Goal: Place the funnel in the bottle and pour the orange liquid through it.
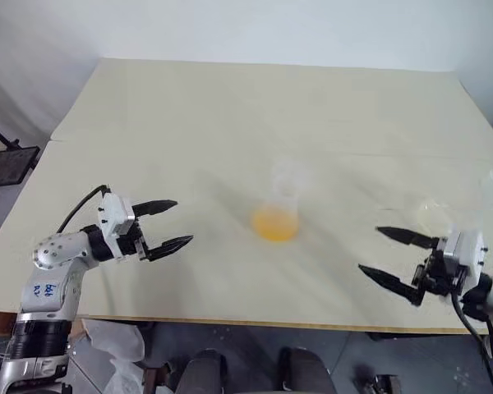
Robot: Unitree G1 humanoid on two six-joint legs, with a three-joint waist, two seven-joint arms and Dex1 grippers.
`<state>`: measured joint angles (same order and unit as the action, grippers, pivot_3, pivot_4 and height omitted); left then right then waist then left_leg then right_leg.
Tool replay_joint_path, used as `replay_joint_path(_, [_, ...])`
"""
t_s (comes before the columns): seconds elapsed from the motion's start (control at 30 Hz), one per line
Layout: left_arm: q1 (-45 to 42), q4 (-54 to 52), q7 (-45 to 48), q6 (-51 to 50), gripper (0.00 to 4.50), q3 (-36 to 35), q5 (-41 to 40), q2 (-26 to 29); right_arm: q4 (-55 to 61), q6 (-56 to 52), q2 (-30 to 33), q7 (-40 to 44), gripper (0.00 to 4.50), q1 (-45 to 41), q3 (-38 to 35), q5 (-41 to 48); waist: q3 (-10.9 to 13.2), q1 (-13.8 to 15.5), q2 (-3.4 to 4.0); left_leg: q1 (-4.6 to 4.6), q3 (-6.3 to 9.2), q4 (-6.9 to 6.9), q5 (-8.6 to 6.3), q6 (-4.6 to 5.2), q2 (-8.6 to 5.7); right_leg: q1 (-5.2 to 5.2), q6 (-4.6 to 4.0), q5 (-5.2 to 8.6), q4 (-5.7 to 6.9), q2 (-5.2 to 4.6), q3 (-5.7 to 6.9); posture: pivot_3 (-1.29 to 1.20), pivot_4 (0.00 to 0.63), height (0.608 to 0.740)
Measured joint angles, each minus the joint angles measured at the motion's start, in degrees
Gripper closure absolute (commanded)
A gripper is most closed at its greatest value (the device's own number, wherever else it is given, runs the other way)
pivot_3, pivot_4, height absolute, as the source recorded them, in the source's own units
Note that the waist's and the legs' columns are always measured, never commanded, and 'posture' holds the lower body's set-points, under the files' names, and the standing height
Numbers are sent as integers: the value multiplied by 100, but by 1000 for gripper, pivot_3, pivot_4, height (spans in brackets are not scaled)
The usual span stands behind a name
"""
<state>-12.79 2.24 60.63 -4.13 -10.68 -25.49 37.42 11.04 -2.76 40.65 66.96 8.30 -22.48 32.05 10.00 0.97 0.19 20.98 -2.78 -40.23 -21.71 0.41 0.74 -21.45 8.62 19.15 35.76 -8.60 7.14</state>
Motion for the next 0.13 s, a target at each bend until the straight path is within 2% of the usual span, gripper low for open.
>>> replay_joint_path(0.13, [74, -120, -99, 72, 0, -5, 8, 0, -25, 312, -4, 84, 8, 2, 38, -146, 0, -34, 0, -25, 3, 6, 0, -1, 8, 8, 0, 0, 2, 5, -18, 0, 150, 740])
